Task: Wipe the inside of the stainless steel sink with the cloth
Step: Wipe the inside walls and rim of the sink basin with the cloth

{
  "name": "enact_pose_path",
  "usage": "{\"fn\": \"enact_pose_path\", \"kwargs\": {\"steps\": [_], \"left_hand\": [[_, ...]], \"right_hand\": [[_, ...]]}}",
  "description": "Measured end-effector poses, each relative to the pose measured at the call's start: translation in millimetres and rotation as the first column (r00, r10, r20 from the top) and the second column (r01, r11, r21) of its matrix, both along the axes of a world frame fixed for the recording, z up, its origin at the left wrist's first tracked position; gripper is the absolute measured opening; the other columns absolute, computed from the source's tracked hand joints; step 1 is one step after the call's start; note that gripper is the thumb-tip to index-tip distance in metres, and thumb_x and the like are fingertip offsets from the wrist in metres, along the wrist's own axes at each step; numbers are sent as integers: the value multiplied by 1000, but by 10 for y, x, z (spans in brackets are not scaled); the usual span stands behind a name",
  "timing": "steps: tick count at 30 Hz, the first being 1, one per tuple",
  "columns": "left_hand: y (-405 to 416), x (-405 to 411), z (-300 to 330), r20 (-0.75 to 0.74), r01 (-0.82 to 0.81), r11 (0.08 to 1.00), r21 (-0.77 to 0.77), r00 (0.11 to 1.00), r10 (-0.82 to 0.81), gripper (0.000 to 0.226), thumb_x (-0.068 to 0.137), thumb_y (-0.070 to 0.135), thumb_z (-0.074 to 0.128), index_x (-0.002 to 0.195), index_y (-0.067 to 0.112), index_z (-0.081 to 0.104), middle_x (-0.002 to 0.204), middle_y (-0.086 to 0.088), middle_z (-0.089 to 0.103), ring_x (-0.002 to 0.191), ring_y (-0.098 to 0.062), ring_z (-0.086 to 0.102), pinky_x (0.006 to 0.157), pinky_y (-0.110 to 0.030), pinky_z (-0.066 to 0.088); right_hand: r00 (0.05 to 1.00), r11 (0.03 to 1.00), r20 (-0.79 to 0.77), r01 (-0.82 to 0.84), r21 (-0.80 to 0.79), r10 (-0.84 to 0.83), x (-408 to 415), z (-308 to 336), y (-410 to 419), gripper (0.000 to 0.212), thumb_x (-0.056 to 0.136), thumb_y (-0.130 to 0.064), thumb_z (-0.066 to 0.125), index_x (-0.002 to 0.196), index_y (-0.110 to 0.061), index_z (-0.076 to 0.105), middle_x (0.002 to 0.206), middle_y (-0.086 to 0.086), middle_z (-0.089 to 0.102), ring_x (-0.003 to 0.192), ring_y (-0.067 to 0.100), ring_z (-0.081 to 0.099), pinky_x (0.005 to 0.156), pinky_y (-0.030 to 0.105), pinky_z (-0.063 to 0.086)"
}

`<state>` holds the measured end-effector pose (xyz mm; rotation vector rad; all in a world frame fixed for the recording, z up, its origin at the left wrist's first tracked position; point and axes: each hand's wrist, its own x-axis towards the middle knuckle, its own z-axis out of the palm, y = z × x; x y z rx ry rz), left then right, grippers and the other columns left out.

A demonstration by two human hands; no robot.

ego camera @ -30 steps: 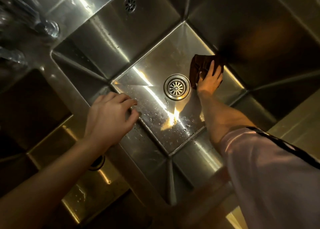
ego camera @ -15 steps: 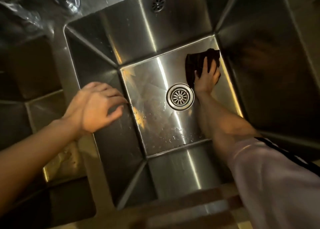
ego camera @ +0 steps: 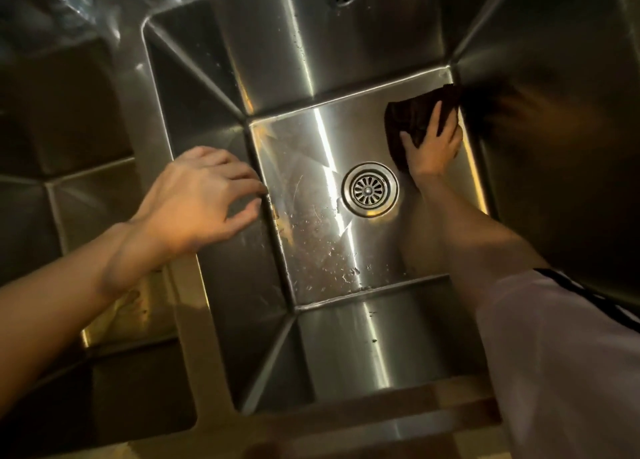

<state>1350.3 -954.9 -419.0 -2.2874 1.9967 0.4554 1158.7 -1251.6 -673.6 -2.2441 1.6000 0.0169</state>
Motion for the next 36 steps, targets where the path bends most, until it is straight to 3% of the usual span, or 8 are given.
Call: {"fn": "enact_pose_path", "kwargs": {"steps": [3, 8, 16, 24, 31, 36], "left_hand": [[-19, -12, 44, -17, -2, 1000, -19, 1000, 2, 50, 92, 48, 32, 105, 22, 73, 104, 2, 71, 100, -20, 63, 95, -38, 37], [-16, -17, 15, -41, -8, 998, -57, 999, 5, 49, 92, 46, 33, 104, 21, 74, 102, 1, 72, 100, -21, 64, 95, -37, 35], [-14, -49, 37, -5, -9, 999, -33, 1000, 9, 46, 93, 41, 36, 105, 18, 74, 101, -3, 72, 98, -25, 64, 94, -41, 43], [-23, -35, 11, -3, -39, 999, -22, 999, 39, 44, 91, 39, 39, 97, 16, 76, 97, -1, 72, 95, -25, 64, 95, -41, 44], [17, -28, 1, 16, -54, 998, -7, 998, 55, 43, 90, 38, 39, 96, 17, 76, 98, -1, 71, 95, -25, 63, 98, -43, 42], [28, -9, -22, 26, -62, 998, -11, 998, 62, 43, 91, 39, 38, 97, 18, 76, 98, 1, 71, 97, -22, 63, 103, -42, 39]], "right_hand": [[994, 990, 21, -107, 91, 105, 98, 34, -63, 88, 85, -70, 44, 153, -29, 6, 160, 9, 7, 144, 36, 10, 117, 44, 5], [991, 991, 107, -94, 95, 84, 137, -23, -152, 58, 102, -46, 24, 153, -26, 5, 160, 12, 7, 144, 38, 12, 119, 48, 9], [982, 981, -35, -187, -54, 185, 370, -82, -349, 57, 102, -42, 25, 153, -23, 9, 158, 14, 15, 142, 37, 21, 117, 47, 16], [942, 943, -69, -330, -32, 327, 464, -108, -249, 55, 102, -41, 27, 152, -26, 14, 157, 12, 19, 141, 36, 22, 115, 47, 16], [832, 834, 68, -547, -73, 551, 780, -144, 316, 54, 96, -44, 29, 146, -25, 35, 148, 11, 40, 128, 36, 41, 106, 48, 31], [707, 713, 105, -700, -37, 700, 1113, -151, 707, 52, 99, -41, 35, 149, -29, 28, 152, 7, 32, 133, 34, 33, 111, 47, 24]]}}
